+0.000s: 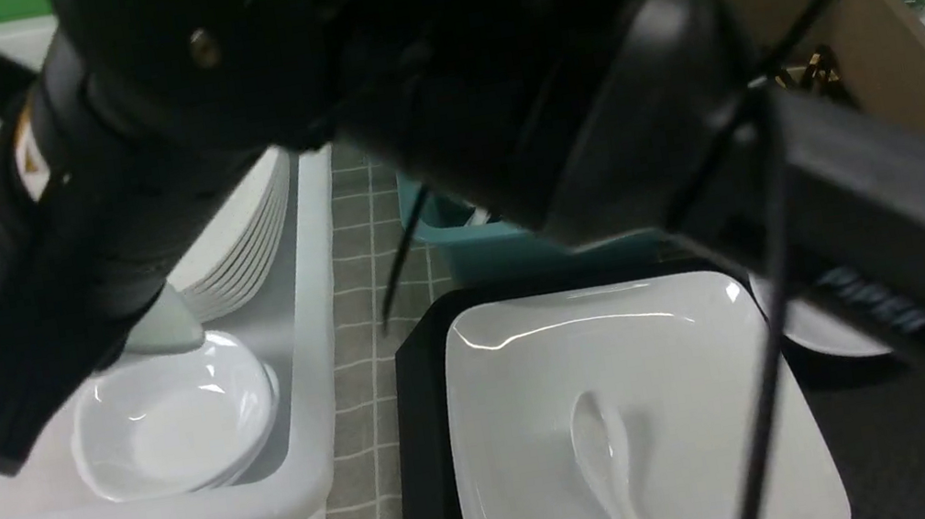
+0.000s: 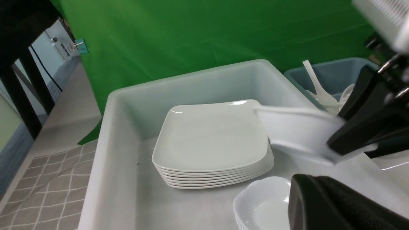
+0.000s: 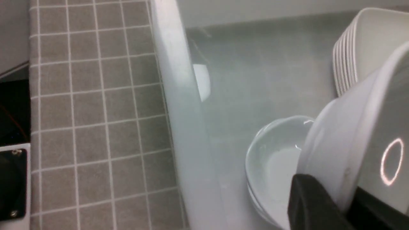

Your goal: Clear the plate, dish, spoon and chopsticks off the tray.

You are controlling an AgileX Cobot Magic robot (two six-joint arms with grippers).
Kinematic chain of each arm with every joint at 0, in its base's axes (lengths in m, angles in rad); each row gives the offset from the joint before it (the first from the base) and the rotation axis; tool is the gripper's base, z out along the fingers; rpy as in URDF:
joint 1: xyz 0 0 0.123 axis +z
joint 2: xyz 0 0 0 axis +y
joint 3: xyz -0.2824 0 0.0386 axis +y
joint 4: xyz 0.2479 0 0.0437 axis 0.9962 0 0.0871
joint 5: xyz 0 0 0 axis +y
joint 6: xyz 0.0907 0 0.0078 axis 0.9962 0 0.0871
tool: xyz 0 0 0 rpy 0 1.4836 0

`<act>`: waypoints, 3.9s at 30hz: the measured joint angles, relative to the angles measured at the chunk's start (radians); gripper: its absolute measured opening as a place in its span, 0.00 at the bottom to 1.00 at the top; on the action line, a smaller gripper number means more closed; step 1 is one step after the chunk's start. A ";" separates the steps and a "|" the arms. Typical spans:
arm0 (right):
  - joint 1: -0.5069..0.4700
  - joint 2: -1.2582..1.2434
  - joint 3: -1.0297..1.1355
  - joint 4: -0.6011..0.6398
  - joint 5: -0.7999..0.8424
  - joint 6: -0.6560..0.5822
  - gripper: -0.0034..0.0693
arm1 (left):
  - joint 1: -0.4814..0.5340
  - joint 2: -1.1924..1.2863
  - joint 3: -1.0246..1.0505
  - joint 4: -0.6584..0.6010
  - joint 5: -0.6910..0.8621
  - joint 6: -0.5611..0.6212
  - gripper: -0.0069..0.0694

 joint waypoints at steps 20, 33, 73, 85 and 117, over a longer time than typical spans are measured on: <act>-0.024 0.224 -0.056 -0.083 -0.050 -0.029 0.50 | 0.000 -0.009 0.000 -0.097 0.000 0.030 0.12; -0.042 -0.037 0.000 -0.193 0.189 0.074 0.36 | -0.001 0.013 0.062 -0.319 -0.130 0.156 0.12; -0.779 -0.373 1.393 -0.410 -0.535 -0.029 0.52 | -0.001 0.209 0.101 -0.570 -0.238 0.375 0.12; -0.632 -0.569 1.350 -0.401 -0.250 0.114 0.13 | -0.001 0.209 0.101 -0.582 -0.235 0.376 0.12; 0.032 0.246 -0.081 -0.204 -0.030 0.074 0.12 | -0.001 0.009 -0.001 -0.143 0.087 0.037 0.12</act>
